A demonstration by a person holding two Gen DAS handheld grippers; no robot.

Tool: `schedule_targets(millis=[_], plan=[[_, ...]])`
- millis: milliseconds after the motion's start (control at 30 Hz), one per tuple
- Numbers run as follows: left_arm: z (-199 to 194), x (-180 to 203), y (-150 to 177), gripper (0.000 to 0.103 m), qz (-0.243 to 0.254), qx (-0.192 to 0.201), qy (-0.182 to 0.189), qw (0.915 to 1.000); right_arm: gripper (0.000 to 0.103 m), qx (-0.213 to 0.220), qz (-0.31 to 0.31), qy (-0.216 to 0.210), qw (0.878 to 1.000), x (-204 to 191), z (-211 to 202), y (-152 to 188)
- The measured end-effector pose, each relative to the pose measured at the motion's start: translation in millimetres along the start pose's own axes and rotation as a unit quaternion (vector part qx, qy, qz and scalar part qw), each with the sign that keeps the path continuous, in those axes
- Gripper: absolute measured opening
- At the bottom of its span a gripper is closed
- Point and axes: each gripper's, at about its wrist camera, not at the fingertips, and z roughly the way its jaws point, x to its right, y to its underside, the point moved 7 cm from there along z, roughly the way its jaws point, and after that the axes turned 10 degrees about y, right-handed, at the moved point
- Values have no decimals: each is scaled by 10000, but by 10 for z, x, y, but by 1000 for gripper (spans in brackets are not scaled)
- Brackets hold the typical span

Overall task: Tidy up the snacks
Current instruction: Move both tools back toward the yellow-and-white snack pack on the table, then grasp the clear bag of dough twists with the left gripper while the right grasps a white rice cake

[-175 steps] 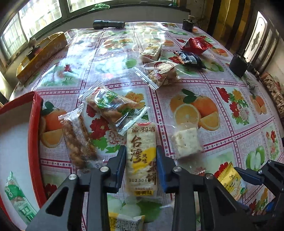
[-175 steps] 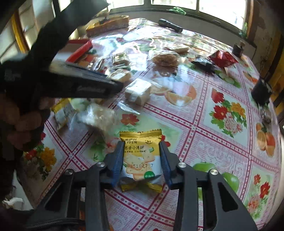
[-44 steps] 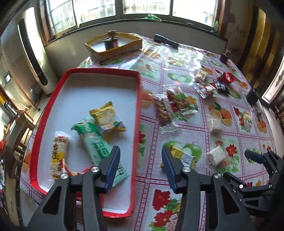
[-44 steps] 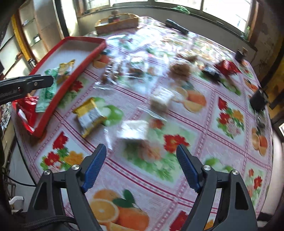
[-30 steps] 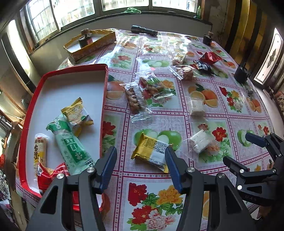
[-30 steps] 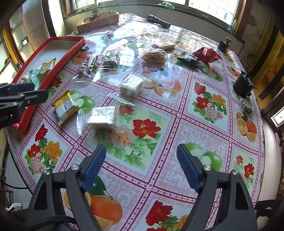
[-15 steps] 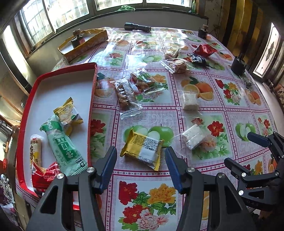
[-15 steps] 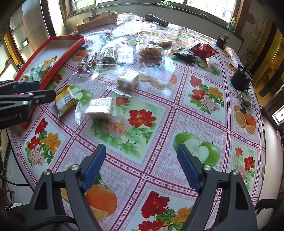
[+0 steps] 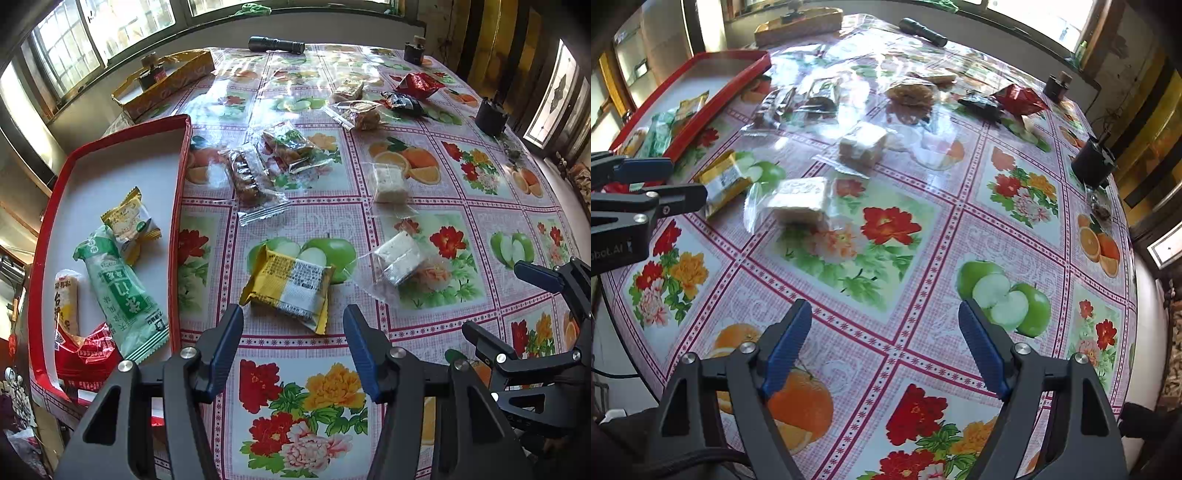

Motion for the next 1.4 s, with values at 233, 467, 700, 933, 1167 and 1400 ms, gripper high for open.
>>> schedule_targets(millis=[233,467,700,933,1167,1400], plan=[[45,-83,93,56,-119,-95,-7,9999,82,-63,-219,45,9997,-134,9,23],[89,-164,123,56,-230,-119,8,9997,83,-79,-329,19,9994,-219,8,22],[134,-232,147,57,-340,-151,45,9993,85,-109,-329,-4,9994,-248,30,13],[220,-303,71,58,-697,-79,223,9973,86,-34,26,-1044,9945,-285,88,-61],[327,-220,-106,60,-566,31,207,9982,89,254,568,-1656,9842,-154,169,-280],[384,-237,-311,61,-435,166,204,9987,89,370,445,-1838,9813,-259,282,-597]])
